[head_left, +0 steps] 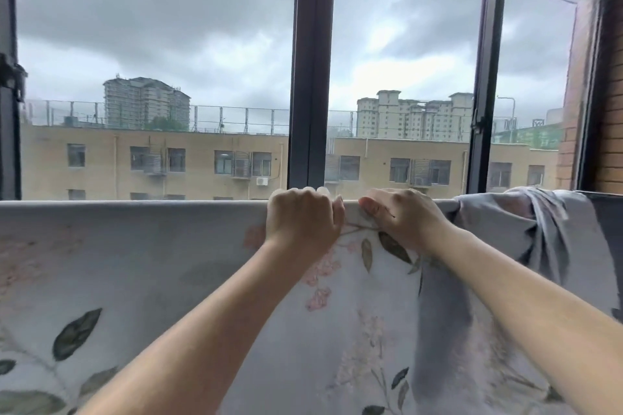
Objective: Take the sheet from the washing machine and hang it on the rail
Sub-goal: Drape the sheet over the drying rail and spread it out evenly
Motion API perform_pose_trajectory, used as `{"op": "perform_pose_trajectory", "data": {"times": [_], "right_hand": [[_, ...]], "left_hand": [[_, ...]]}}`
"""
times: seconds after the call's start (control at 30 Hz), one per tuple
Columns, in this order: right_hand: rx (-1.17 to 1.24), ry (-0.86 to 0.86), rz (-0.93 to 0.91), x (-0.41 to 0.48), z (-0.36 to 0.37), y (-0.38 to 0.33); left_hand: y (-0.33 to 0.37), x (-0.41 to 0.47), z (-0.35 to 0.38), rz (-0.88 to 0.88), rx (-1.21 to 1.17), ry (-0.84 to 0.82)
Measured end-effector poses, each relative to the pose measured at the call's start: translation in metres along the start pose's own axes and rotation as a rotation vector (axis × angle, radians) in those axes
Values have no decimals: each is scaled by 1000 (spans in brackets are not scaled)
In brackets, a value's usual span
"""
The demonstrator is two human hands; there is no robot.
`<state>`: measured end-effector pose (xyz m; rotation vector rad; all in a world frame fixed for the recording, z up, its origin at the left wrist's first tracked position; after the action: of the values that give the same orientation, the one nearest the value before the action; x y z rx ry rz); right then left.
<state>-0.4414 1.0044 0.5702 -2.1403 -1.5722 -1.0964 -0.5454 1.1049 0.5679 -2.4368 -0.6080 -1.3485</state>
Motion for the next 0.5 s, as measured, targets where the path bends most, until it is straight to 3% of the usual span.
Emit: {"op": "perform_pose_trajectory", "data": {"times": [0.13, 0.33, 0.5], "right_hand": [[66, -9, 48, -16, 1, 43], [-120, -80, 117, -53, -10, 110], [25, -67, 135, -69, -17, 143]], "left_hand": [[32, 9, 9, 28, -26, 20], [82, 23, 22, 112, -71, 1], [128, 29, 34, 230, -75, -10]]}}
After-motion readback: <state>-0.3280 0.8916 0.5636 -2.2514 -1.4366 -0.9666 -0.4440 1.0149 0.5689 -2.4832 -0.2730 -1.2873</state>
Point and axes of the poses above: each hand's wrist, its own x-axis towards the middle knuckle, its own z-axis out of the palm, y = z × x, the point moved 7 cm from there along x, towards the middle knuckle, and after that the axes turned 7 degrees about -z, right-handed, at the moved point
